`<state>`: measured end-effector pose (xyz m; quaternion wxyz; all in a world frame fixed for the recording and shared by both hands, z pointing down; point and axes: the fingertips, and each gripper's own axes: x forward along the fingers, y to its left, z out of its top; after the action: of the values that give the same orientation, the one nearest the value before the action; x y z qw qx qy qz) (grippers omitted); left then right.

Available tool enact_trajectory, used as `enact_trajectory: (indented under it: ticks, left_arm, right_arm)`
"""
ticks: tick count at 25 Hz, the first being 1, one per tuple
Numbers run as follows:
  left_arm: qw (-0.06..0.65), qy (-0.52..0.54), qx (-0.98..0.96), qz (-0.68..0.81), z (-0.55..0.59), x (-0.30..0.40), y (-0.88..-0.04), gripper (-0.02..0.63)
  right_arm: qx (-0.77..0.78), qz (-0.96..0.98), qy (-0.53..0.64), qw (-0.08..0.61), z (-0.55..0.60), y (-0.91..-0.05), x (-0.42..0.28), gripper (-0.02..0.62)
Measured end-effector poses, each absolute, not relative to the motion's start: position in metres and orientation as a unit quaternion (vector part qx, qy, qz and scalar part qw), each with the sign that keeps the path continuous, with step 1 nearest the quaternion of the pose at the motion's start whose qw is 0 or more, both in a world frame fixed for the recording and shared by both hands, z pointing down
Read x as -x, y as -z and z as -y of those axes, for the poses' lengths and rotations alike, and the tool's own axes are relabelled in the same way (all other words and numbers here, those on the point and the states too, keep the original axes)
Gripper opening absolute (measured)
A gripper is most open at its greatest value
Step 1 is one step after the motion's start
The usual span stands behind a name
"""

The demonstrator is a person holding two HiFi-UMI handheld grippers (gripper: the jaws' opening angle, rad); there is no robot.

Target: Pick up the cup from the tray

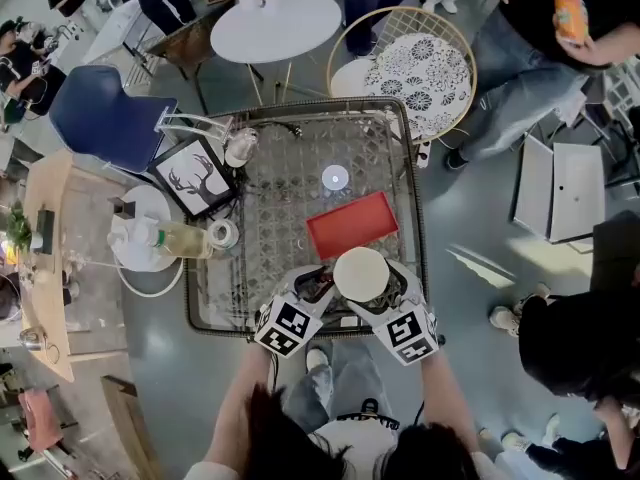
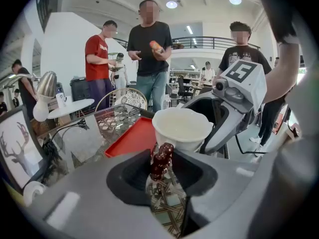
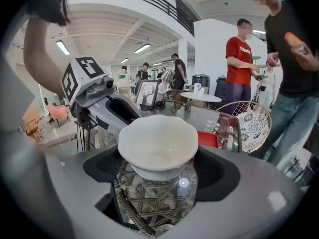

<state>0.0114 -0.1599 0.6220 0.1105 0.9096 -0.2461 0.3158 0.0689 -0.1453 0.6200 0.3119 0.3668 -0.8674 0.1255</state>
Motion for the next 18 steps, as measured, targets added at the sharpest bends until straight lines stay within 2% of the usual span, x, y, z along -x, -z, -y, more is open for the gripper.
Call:
enact_trajectory:
  ticks: [18]
  left_arm:
    - [0.103,-0.335,-0.908,0.231,0.156,-0.018,-0.642,0.134]
  right_arm:
    - [-0.372,0.858,-0.146,0.322,0.138,-0.643,-0.075,0.463]
